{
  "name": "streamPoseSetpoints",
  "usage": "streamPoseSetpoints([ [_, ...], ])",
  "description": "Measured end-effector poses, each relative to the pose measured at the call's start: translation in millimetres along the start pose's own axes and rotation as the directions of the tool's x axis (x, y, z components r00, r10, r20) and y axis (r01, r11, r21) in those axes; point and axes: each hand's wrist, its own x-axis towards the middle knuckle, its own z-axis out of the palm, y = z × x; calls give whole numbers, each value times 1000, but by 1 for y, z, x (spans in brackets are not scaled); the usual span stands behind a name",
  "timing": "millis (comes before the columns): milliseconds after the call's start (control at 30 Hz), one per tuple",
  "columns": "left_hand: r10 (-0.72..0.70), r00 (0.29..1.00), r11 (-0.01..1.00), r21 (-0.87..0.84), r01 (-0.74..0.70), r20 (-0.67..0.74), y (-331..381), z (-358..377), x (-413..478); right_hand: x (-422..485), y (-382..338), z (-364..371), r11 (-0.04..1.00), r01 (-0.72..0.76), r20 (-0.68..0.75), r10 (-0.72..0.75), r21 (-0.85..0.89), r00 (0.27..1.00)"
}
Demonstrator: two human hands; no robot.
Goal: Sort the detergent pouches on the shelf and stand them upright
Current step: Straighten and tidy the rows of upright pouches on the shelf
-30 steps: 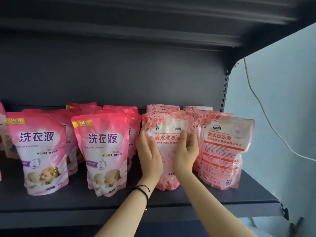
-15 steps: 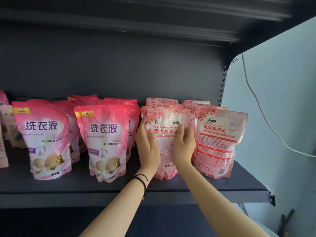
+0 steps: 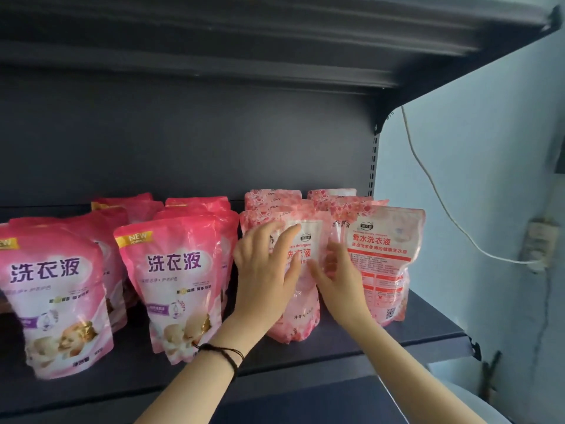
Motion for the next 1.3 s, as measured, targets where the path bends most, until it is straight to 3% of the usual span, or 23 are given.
streamPoseSetpoints([
  [133, 146, 970, 981, 96, -167, 192, 0, -13, 46, 26, -17, -48, 950, 159, 101, -136, -270, 986],
  [233, 231, 934, 953, 128, -273, 271, 8, -16, 79, 50, -33, -96, 829, 350, 132, -325, -436, 936],
  [300, 265, 905, 951, 63, -302, 333, 17, -11, 100, 69, -38, -128, 748, 422, 163, -398, -511, 903],
  [433, 253, 828, 967, -114, -227, 501, 39, 18, 141, 109, -29, -177, 656, 438, 278, -340, -615, 899],
  [567, 189, 752, 979, -180, -95, 631, 50, 52, 163, 137, -9, -200, 654, 440, 426, -194, -615, 884],
  [667, 170, 686, 978, -205, -31, 708, 52, 66, 165, 147, 4, -206, 705, 451, 555, -98, -547, 826],
  [1033, 36, 682, 999, -8, -44, 730, 62, 57, 160, 172, 10, -196, 739, 513, 636, -150, -437, 757],
  [1167, 16, 640, 993, -86, 79, 768, 58, 52, 159, 175, 12, -191, 761, 532, 645, -201, -371, 737],
  [1300, 35, 593, 982, -136, 127, 805, 58, 48, 161, 177, 16, -193, 832, 466, 684, -153, -300, 713],
])
